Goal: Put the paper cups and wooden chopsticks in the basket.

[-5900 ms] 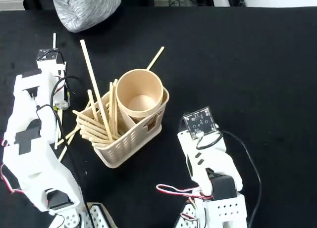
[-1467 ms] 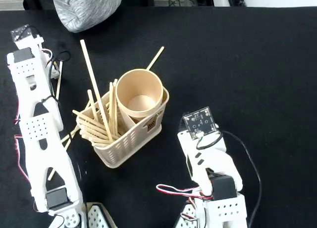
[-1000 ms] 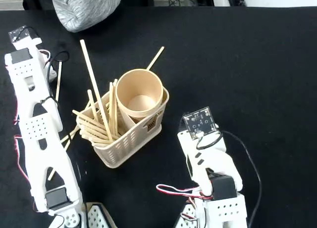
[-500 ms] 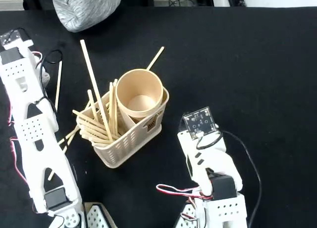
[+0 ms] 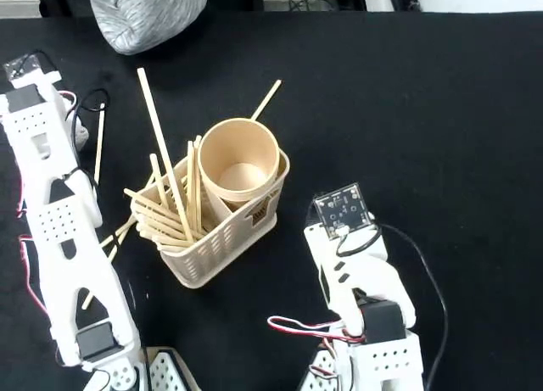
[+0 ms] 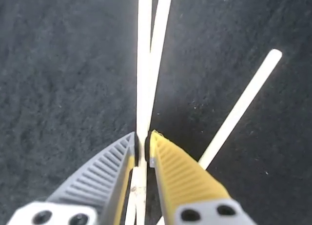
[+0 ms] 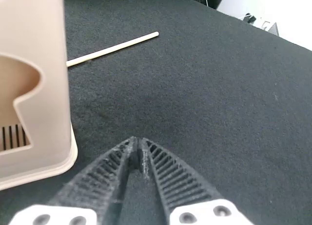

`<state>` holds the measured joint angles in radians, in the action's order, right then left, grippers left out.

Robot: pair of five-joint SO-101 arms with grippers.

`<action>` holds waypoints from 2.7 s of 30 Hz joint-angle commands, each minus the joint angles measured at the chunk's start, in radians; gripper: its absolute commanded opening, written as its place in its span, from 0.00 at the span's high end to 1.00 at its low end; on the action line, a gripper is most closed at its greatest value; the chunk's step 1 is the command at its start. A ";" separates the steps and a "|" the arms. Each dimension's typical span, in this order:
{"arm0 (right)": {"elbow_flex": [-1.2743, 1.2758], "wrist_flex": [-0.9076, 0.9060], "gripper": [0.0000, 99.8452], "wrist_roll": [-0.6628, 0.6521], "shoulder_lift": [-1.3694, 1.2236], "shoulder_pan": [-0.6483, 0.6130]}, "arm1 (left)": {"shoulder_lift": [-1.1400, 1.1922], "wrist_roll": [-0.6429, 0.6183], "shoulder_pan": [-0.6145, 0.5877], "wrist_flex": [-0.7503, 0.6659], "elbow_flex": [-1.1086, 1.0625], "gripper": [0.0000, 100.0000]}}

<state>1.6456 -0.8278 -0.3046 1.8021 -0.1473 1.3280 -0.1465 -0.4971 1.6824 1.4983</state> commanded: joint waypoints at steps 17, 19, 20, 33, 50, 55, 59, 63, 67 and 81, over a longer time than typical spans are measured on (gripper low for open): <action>-0.025 0.014 0.99 0.002 0.091 0.014 | 0.101 0.026 -0.045 -0.048 -0.008 0.91; -0.025 0.014 0.99 0.002 0.091 0.014 | 0.109 0.028 -0.050 -0.048 -0.001 0.92; -0.025 0.014 0.99 0.002 0.091 0.014 | 0.109 0.035 -0.051 -0.048 -0.004 0.92; -0.025 0.014 0.99 0.002 0.091 0.014 | 0.097 0.087 -0.022 -0.011 0.039 0.97; -0.022 0.015 0.99 0.002 0.091 0.014 | -0.617 0.083 0.024 0.080 -0.526 0.97; -0.022 0.018 0.99 0.002 0.091 0.014 | -0.967 0.101 0.059 0.075 -0.835 0.97; -0.021 0.018 0.99 0.002 0.091 0.014 | -1.243 0.120 0.101 0.017 -1.038 0.97; -0.021 0.018 0.99 0.002 0.091 0.014 | -1.533 0.115 0.117 -0.172 -1.282 0.97; -0.021 0.017 0.99 0.002 0.091 0.014 | -1.826 0.112 0.147 -0.342 -1.557 0.97; -0.021 0.017 0.99 0.002 0.091 0.014 | -2.829 0.110 0.417 -0.836 -2.216 0.97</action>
<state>1.6456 -0.8278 -0.3046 1.8021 -0.1473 -1.2175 -0.0376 -0.1903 0.9536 -0.5976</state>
